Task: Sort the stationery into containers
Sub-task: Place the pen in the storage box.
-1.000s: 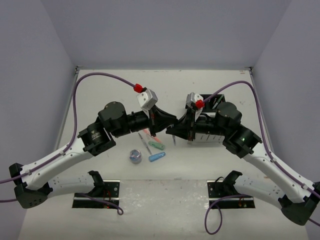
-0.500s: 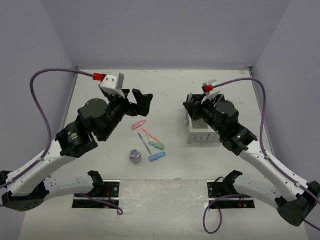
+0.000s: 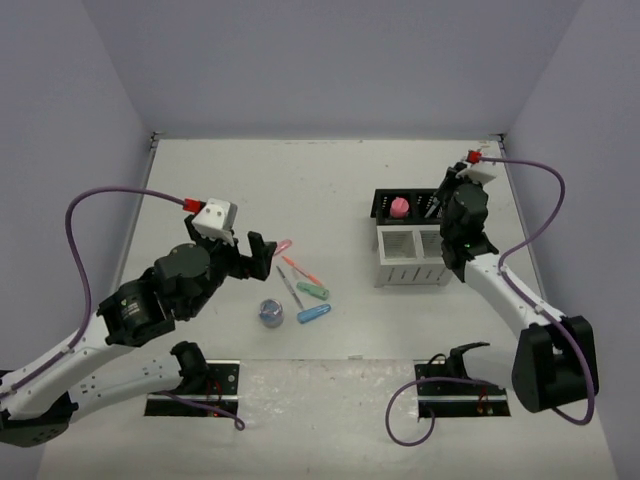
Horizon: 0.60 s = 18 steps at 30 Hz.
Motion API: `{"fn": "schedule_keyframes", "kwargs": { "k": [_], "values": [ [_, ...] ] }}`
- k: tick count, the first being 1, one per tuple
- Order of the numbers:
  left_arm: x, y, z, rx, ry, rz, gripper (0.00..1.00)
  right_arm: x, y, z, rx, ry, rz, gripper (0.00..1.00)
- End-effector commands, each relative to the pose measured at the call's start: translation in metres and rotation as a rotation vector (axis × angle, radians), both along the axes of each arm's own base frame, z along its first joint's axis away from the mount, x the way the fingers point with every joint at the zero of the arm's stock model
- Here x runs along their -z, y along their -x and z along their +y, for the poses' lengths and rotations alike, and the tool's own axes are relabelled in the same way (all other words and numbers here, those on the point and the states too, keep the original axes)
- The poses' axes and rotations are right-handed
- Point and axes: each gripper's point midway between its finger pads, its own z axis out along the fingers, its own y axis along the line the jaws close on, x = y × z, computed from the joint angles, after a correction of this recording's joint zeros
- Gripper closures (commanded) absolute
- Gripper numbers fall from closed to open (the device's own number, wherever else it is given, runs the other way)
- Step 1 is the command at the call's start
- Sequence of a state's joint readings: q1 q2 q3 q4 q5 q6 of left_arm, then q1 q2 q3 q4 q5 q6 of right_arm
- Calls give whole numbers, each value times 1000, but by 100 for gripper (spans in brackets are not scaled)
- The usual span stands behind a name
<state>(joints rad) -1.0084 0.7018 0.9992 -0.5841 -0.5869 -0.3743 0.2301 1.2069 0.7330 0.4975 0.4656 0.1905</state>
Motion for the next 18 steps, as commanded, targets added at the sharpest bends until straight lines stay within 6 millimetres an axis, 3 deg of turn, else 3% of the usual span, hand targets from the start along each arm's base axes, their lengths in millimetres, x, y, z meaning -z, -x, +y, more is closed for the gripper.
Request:
{"fn": "schedule_keyframes", "kwargs": {
  "k": [1,5,8,9,11,16,18],
  "values": [
    [3,10,11,19,30,-23,0,-16,-15,-8,61,-32,-98,100],
    [4,13,14,26,58,-45,0,7,-14,-8,67,-63,-73,98],
    [11,12,15,19,46,-40,0,19,-9,-4,50,-100,-60,87],
    [13,11,14,16,41,-37,0,22,-7,-3,41,-103,-57,80],
    [19,10,12,18,24,-23,0,20,-1,1,14,-117,-60,51],
    [29,5,11,-13,-6,5,0,16,8,4,-10,-134,-24,30],
    [29,4,11,-24,-5,9,0,2,15,5,-23,-147,-41,24]
  ]
}}
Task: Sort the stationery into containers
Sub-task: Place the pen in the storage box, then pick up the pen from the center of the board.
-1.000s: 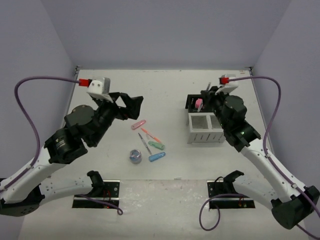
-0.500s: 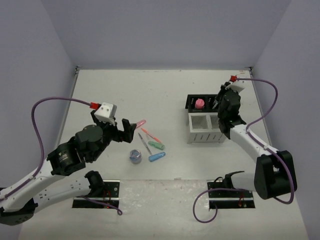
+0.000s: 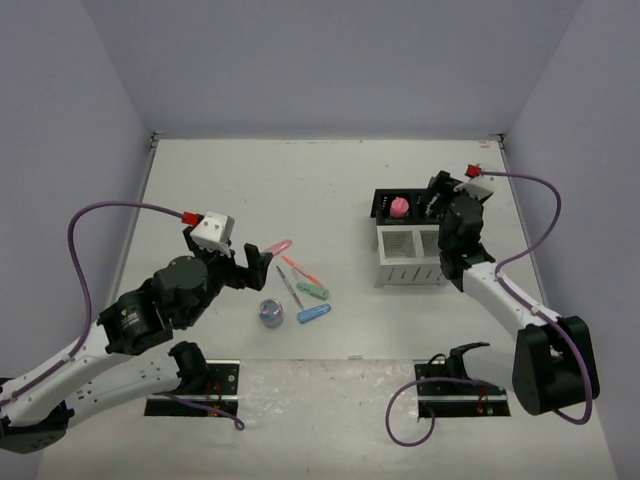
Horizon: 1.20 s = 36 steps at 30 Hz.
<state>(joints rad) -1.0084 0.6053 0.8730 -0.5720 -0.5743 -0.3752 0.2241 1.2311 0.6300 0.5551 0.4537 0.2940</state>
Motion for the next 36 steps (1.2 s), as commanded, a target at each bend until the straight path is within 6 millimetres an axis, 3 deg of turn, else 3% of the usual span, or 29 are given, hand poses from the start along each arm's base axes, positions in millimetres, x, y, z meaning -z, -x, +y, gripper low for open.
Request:
{"fn": "schedule_keyframes", "kwargs": {
  "k": [1,4,9,14,16,18,20,23,26,29,36],
  "values": [
    [-1,-6,2,-46,6,-1,0,-44,13,4,-22,-69,-66,18],
    [2,-10,8,-111,1,20,0,-54,25,12,-63,-107,2,2],
    [14,-21,30,-319,-36,75,0,-70,60,55,-190,-94,173,1],
    [18,-27,43,-431,-86,77,0,-69,105,144,-532,60,302,2],
    [21,-29,47,-473,-93,82,0,-52,119,176,-688,82,394,8],
    [20,-30,52,-520,-70,90,0,-33,131,203,-814,109,483,22],
    [18,-28,56,-535,-56,90,0,-10,130,222,-858,133,572,34],
    [9,-27,59,-519,-32,58,0,5,134,259,-955,174,632,43],
    [2,-24,60,-474,-38,46,0,26,132,291,-1000,264,693,45],
    [2,-18,56,-399,-58,57,0,57,115,317,-1011,338,764,49],
    [30,-9,73,-421,-91,70,0,107,109,339,-1059,425,856,52]
  ]
}}
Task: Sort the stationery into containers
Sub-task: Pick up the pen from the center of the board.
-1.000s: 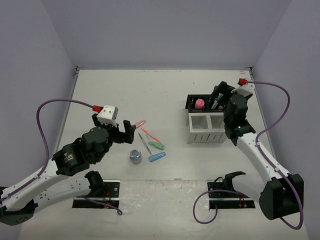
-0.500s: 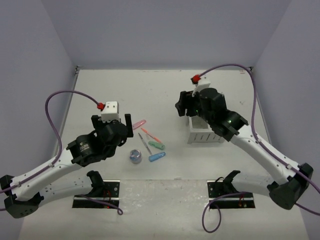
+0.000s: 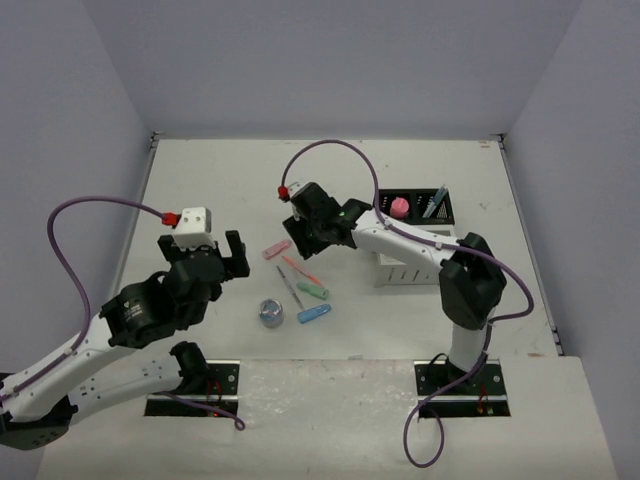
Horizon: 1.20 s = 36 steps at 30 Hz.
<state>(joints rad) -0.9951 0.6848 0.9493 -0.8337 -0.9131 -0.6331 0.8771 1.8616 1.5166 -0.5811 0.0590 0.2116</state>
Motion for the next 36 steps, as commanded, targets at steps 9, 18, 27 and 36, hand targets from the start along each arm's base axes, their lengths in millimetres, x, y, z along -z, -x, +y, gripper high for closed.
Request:
{"fn": "schedule_keyframes", "kwargs": {
  "k": [9,18,27,36],
  "values": [
    [20,1,-8,66,-24,10,0,42,6,24,-118,80,92,59],
    [34,-3,-26,129,-83,56,0,69,8,22,-116,133,131,61],
    [26,0,-24,147,-44,21,0,89,6,21,-102,172,154,64],
    [27,0,-26,159,-47,24,0,105,-1,10,-62,253,142,67]
  ]
}}
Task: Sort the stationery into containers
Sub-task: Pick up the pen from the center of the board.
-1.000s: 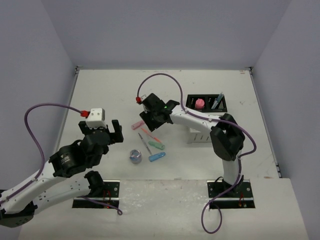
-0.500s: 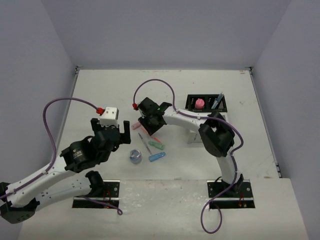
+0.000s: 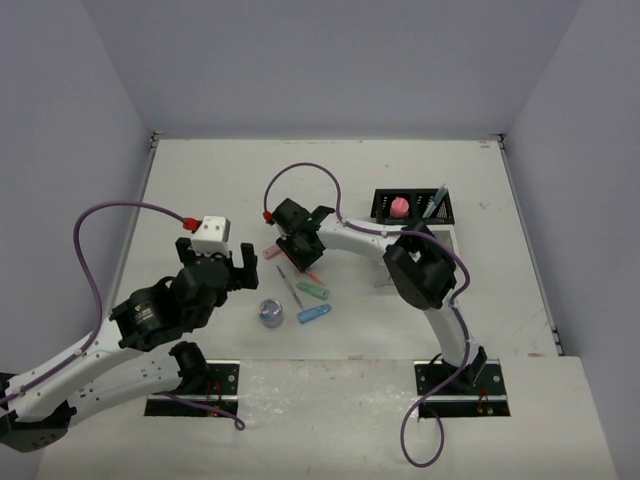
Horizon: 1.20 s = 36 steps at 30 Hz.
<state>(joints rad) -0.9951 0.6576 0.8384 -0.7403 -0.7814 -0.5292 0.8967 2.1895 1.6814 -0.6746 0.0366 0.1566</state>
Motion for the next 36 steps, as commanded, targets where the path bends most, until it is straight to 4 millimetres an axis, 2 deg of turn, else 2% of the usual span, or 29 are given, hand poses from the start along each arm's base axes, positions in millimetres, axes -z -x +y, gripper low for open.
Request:
{"fn": "schedule_keyframes", "kwargs": {
  "k": [1,6,12,16,18,20,22,27,28,30,31,33,35,36],
  "values": [
    [-5,-4,-5,13,4,-22,0,5,-6,-4,14,53,-27,67],
    [-5,-4,-4,13,6,-24,0,7,-12,-8,30,77,-51,71],
    [-6,-4,-4,14,10,-27,0,16,-11,-17,41,128,-52,87],
    [-6,-4,-3,7,9,-25,0,4,-10,-23,49,127,-71,98],
    [-7,-4,-4,8,11,-24,0,-5,-10,-27,57,119,-87,100],
    [-11,-4,-6,-4,35,-18,0,-19,-9,-31,67,109,-113,100],
    [-12,-5,-7,-42,54,8,0,-42,-10,-37,90,83,-158,100],
    [-21,-13,-36,-42,119,69,0,-110,-14,-47,138,-33,-267,100],
    [-26,-17,-43,-55,139,76,0,-130,-16,-53,158,-57,-306,100],
    [-27,-23,-53,-95,182,92,0,-151,-18,-68,199,-74,-353,100],
    [-29,-25,-56,-106,209,94,0,-169,-18,-76,222,-99,-384,100],
    [-23,-31,-69,-137,240,119,0,-207,-14,-104,280,-160,-442,100],
    [-14,-37,-78,-177,268,140,0,-225,-13,-129,338,-187,-466,100],
    [-15,-38,-80,-189,295,143,0,-235,-8,-134,341,-205,-479,100]
  ]
}}
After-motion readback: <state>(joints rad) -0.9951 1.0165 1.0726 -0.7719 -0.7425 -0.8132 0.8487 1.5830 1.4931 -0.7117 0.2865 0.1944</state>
